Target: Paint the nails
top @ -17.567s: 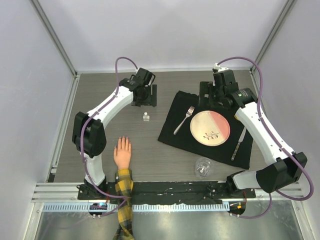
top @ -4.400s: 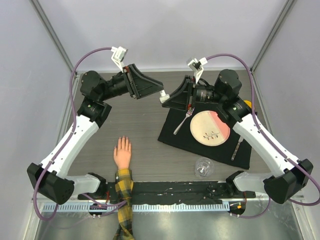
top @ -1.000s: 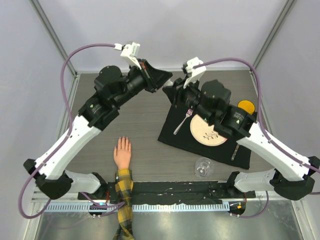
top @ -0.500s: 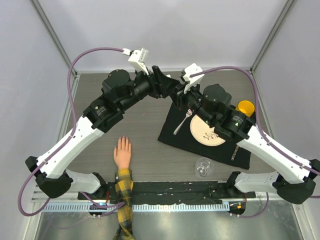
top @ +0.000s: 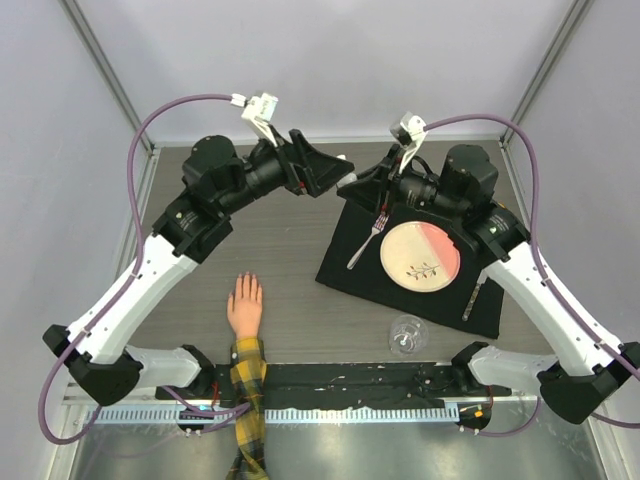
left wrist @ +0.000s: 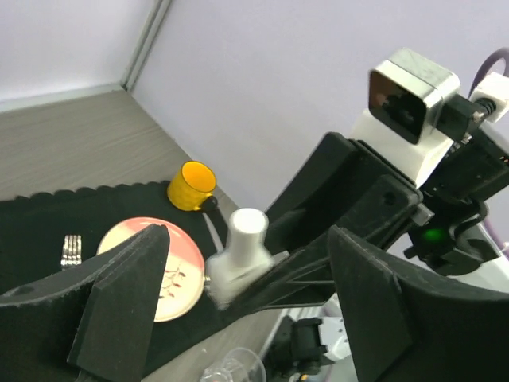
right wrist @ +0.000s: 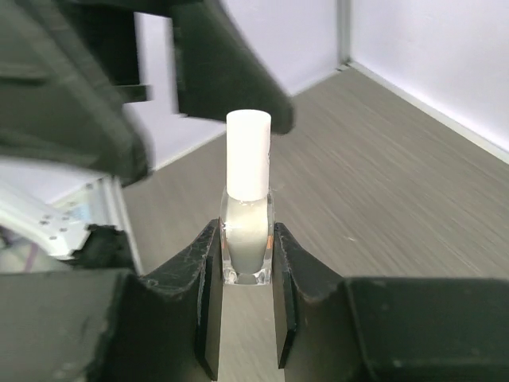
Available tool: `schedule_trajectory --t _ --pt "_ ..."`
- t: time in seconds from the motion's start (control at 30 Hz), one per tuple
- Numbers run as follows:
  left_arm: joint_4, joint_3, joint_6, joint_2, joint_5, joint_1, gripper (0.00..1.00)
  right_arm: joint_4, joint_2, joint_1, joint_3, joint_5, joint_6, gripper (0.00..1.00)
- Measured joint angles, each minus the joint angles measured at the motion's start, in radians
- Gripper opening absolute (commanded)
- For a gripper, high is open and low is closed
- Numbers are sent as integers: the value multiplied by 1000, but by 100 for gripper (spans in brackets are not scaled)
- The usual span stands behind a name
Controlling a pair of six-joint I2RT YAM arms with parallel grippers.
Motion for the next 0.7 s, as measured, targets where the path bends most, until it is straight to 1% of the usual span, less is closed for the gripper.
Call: schedule_trajectory --t 0.1,0.17,0.2,0.27,0.4,0.43,0.5,0.67,0.7 --pt "75 -60 -90 -11 103 88 79 52 0 -49 -16 -133 69 0" --pt "133 -95 -148 -7 171 131 78 84 0 -70 -31 -188 111 0" --pt "159 -106 -171 -3 200 145 74 109 0 -84 -41 -221 137 0" --pt "224 -119 -225 11 269 159 70 140 3 -98 -53 -262 171 0" --pt "361 -122 -315 41 381 159 54 196 11 -111 -68 -320 235 0" --pt "391 -122 -333 45 402 158 51 207 13 -112 -70 -329 247 0" --pt "441 -122 -366 53 440 159 51 226 14 -113 -74 -342 264 0" --pt "501 -122 -412 71 494 161 51 267 16 -114 -74 -365 294 0" --pt "507 -122 -420 75 503 161 53 271 17 -114 -74 -368 298 0"
